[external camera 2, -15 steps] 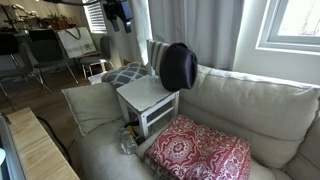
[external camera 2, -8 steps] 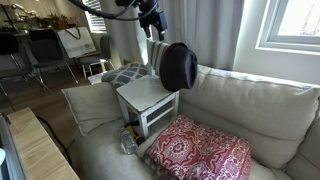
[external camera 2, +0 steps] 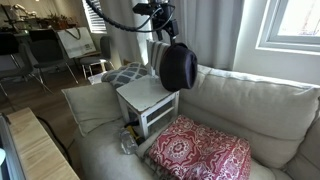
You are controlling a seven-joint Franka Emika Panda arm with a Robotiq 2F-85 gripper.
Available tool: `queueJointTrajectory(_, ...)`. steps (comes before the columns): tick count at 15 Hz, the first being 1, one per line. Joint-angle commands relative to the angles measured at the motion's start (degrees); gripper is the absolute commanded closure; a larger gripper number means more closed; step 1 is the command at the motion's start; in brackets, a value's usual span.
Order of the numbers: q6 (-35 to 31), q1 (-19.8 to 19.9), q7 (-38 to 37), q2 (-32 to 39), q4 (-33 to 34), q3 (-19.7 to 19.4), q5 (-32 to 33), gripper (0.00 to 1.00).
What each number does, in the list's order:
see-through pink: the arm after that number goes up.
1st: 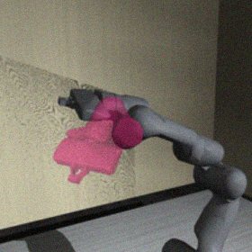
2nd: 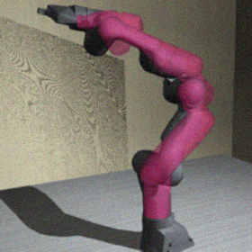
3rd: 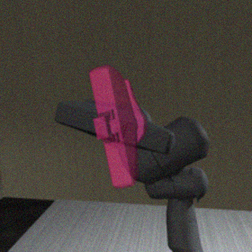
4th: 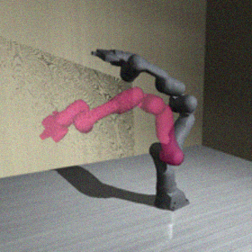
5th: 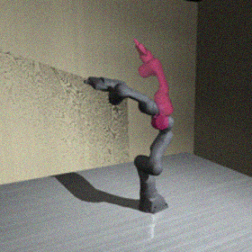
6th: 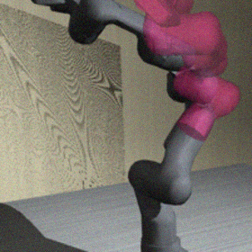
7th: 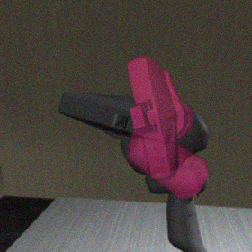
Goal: Take the black hat off of the orange hat and place it on the chair
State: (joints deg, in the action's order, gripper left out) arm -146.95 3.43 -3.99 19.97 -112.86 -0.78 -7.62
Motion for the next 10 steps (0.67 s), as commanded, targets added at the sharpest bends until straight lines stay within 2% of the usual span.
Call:
queueJointTrajectory(1, 0.81, 0.71, 0.23, 1.3, 1.34, 0.07, -1.71, 0.0)
queueJointTrajectory(7, 2.47, 5.97, 8.8, 4.22, 5.96, 2.77, -10.82, 0.0)
queueJointTrajectory(8, 2.62, 6.74, 10.4, 4.82, 6.59, 3.16, -12.07, 0.03)
queueJointTrajectory(9, 3.12, 7.6, 12.02, 5.36, 7.31, 3.61, -13.46, 0.16)
queueJointTrajectory(10, 3.6, 8.51, 13.65, 5.86, 7.93, 4.13, -14.88, 0.18)
